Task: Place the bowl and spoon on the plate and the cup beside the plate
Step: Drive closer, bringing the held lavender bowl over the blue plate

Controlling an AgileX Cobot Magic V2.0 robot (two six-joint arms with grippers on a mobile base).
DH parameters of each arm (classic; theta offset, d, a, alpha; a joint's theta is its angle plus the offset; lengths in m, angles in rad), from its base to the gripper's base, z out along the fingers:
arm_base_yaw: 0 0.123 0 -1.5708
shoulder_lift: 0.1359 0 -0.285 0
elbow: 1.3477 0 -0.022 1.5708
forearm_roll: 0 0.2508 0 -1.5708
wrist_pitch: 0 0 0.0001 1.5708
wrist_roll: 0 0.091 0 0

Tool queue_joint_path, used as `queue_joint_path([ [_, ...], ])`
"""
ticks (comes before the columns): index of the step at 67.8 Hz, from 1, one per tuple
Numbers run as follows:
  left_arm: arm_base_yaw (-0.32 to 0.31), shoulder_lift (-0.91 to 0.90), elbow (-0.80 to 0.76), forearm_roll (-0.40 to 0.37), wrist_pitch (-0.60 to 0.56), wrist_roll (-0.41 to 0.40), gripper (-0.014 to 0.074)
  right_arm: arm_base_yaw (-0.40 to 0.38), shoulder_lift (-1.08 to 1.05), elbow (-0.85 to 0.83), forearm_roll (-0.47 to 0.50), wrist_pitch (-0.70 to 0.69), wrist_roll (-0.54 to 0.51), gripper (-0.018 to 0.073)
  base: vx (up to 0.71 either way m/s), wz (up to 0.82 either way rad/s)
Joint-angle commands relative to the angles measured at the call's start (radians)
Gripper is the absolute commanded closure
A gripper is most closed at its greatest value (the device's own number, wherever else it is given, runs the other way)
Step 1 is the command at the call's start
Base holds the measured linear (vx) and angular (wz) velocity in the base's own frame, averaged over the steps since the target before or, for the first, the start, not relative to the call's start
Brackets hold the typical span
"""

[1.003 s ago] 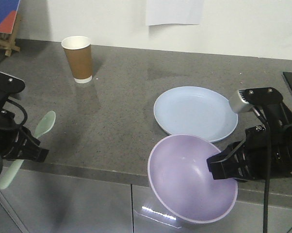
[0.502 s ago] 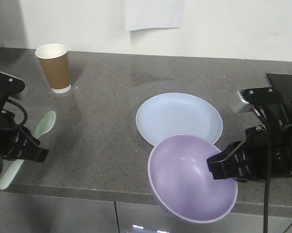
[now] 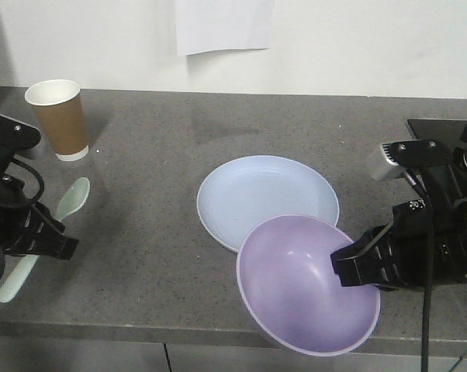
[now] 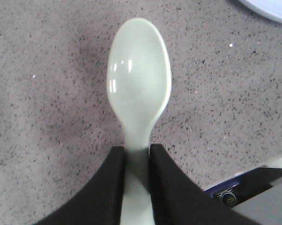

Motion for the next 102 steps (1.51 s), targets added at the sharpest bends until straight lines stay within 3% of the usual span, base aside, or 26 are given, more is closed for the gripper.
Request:
queue_joint_path([
  [1, -0.004, -0.026, -0.022, -0.01, -0.048, -0.008, 0.0514, -0.002, -0.02, -0.027, 0.027, -0.04, -0.006, 0.056, 0.06, -0.08],
  [102, -0.004, -0.026, -0.022, -0.01, -0.048, -0.008, 0.0514, -0.002, -0.02, -0.027, 0.027, -0.04, -0.006, 0.056, 0.03, -0.01],
])
